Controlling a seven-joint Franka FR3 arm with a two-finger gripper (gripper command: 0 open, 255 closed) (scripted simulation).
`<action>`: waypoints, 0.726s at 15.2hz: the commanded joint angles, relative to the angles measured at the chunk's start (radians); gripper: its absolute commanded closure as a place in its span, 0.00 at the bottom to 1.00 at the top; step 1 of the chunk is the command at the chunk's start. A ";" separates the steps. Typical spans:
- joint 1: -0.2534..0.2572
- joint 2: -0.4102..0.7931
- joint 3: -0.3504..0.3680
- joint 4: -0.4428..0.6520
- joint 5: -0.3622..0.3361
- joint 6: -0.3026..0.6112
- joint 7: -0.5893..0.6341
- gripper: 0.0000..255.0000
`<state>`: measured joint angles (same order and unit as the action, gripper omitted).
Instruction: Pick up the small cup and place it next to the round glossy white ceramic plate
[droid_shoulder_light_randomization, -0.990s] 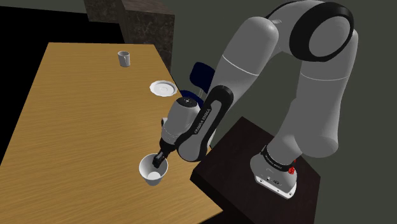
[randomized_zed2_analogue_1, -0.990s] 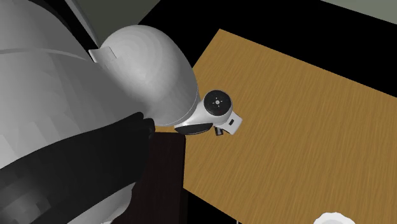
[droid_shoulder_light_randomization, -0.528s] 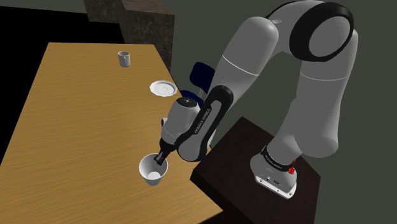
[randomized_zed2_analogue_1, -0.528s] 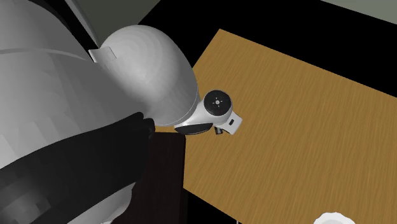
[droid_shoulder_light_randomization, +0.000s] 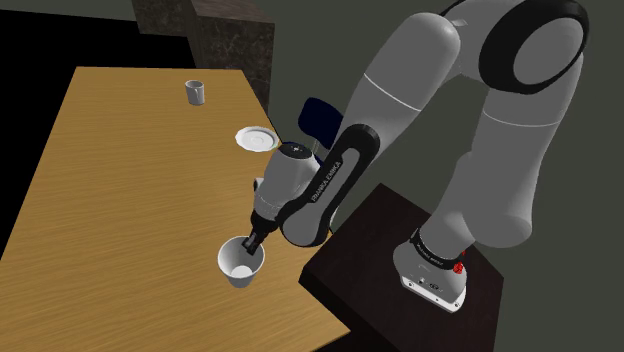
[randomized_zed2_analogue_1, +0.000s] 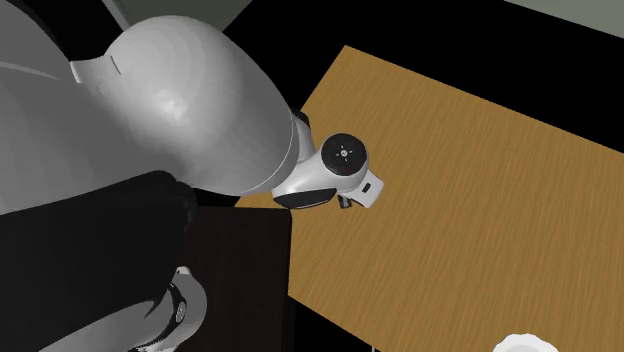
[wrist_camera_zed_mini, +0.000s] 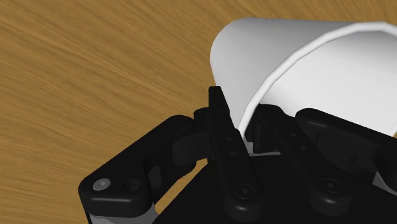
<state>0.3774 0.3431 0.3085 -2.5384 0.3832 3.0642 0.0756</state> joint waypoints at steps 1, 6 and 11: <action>0.004 -0.037 -0.002 -0.009 0.000 -0.028 0.009 1.00; 0.010 -0.121 -0.010 -0.023 -0.007 -0.097 0.029 1.00; 0.014 -0.202 -0.017 -0.031 -0.018 -0.170 0.050 1.00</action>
<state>0.3911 0.1564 0.2936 -2.5698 0.3682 2.9103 0.1220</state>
